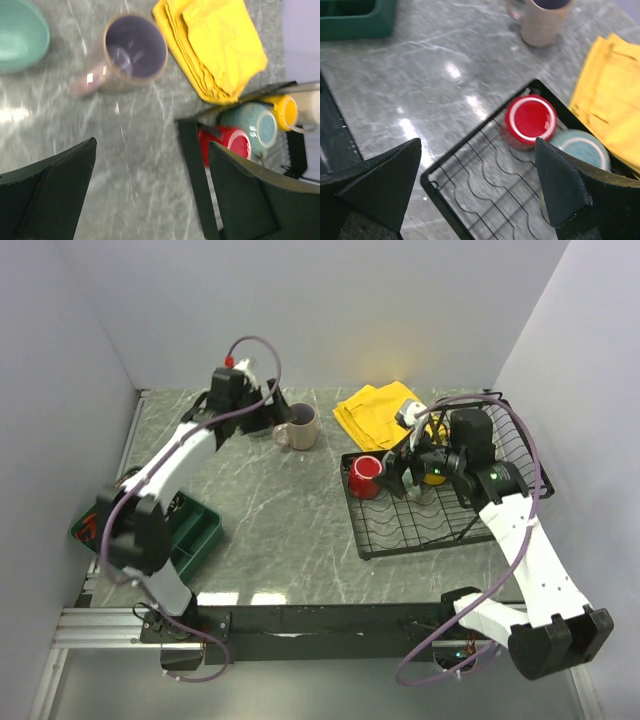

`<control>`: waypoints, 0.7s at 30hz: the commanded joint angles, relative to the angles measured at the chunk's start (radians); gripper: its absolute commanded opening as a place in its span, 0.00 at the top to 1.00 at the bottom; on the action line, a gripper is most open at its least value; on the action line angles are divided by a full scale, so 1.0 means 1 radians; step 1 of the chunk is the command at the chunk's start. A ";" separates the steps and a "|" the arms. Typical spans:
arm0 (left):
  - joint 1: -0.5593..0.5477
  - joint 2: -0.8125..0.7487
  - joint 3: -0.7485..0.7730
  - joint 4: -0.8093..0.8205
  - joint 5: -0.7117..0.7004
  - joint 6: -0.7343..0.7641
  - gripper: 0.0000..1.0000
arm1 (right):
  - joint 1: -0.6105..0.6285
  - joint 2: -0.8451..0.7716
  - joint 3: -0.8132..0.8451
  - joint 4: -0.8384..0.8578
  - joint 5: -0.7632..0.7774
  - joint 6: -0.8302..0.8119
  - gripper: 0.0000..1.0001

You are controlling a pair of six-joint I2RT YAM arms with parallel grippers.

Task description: Load the cups into the dish rack

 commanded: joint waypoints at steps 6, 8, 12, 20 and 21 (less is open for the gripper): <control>0.001 0.401 0.561 -0.291 -0.109 0.125 0.12 | -0.063 -0.124 -0.140 0.248 -0.230 0.092 0.00; 0.001 0.488 0.638 -0.355 -0.130 0.155 0.20 | -0.081 -0.146 -0.160 0.262 -0.244 0.108 0.00; 0.001 0.599 0.770 -0.406 -0.142 0.187 0.33 | -0.095 -0.163 -0.180 0.285 -0.273 0.124 0.00; -0.016 0.669 0.803 -0.372 -0.119 0.260 0.41 | -0.101 -0.186 -0.209 0.302 -0.316 0.132 0.00; -0.019 0.679 0.809 -0.368 -0.122 0.267 0.41 | -0.101 -0.186 -0.211 0.302 -0.321 0.132 0.00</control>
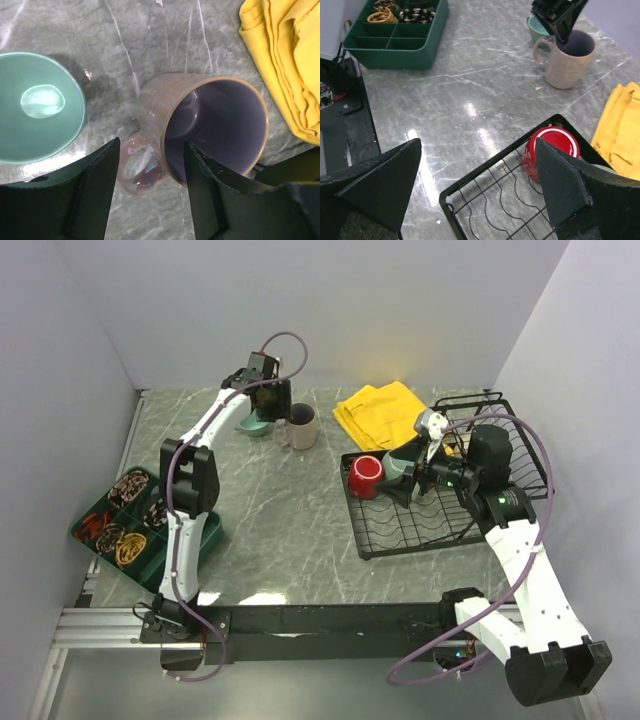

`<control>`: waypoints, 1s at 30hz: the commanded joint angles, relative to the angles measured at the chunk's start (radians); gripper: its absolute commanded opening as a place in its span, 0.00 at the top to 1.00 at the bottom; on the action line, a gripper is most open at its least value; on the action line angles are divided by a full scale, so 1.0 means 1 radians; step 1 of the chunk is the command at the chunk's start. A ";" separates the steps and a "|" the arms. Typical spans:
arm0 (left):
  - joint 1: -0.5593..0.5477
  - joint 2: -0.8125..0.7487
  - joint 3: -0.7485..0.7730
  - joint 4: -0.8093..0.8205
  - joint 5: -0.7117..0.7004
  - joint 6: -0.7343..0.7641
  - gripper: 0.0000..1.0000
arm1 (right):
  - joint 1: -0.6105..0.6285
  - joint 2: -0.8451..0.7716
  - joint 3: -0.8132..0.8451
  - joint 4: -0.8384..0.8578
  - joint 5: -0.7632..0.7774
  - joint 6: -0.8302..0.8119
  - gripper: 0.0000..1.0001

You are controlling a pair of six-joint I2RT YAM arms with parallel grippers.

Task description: Load the cups into the dish rack

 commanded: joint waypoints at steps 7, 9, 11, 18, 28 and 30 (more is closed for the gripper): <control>-0.036 0.069 0.105 0.054 -0.011 0.124 0.40 | -0.012 -0.038 -0.039 0.063 -0.059 0.025 0.00; -0.042 0.097 0.122 0.050 -0.017 0.140 0.41 | -0.011 -0.041 -0.040 0.063 -0.064 0.025 0.00; -0.054 0.120 0.138 0.031 -0.028 0.170 0.42 | -0.014 -0.042 -0.040 0.063 -0.065 0.023 0.00; -0.063 0.120 0.132 0.019 -0.004 0.174 0.70 | -0.016 -0.039 -0.052 0.068 -0.076 0.025 0.00; 0.029 -0.059 -0.096 0.214 0.275 -0.122 0.99 | -0.014 0.028 0.016 -0.011 -0.099 -0.009 0.00; 0.047 -0.147 -0.181 0.293 0.363 -0.214 0.99 | -0.002 0.063 0.052 -0.061 -0.099 -0.035 0.00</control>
